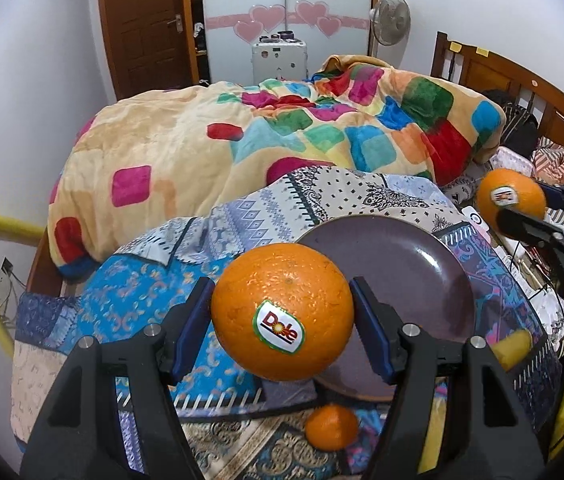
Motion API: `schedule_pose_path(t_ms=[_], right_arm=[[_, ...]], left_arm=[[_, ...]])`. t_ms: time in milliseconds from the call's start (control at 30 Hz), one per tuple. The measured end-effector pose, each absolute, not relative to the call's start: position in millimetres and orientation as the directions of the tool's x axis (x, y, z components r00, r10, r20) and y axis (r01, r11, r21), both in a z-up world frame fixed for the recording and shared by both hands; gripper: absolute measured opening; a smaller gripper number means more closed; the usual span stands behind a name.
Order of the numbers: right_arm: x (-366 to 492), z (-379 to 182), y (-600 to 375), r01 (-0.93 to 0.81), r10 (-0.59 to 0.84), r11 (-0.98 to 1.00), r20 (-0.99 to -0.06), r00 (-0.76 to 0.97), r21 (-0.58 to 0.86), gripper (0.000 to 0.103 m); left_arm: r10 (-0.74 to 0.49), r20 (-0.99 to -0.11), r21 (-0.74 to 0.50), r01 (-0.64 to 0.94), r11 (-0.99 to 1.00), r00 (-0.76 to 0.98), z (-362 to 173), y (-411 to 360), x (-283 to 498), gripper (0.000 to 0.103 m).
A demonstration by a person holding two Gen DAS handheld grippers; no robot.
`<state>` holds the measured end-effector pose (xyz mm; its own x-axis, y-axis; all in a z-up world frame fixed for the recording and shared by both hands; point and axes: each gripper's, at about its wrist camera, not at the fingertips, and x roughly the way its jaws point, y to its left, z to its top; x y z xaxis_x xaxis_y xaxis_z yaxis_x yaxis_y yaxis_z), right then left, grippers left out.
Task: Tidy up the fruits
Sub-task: 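Close the right tool on the orange while the left tool grasps the Dole orange, then lower the right tool's orange onto the purple plate while the left tool places the Dole orange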
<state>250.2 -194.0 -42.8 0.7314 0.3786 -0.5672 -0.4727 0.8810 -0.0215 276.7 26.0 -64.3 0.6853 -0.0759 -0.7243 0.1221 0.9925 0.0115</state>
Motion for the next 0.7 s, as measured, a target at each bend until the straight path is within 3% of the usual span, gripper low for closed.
schedule_pose_path(t_ms=[700], right_arm=[[315, -99, -162, -0.533, 0.372, 0.846, -0.736, 0.566, 0.018, 0.061]], left_arm=[[-0.109, -0.821, 0.000, 0.191, 0.982, 0.560, -101, 2, 342, 0.068]])
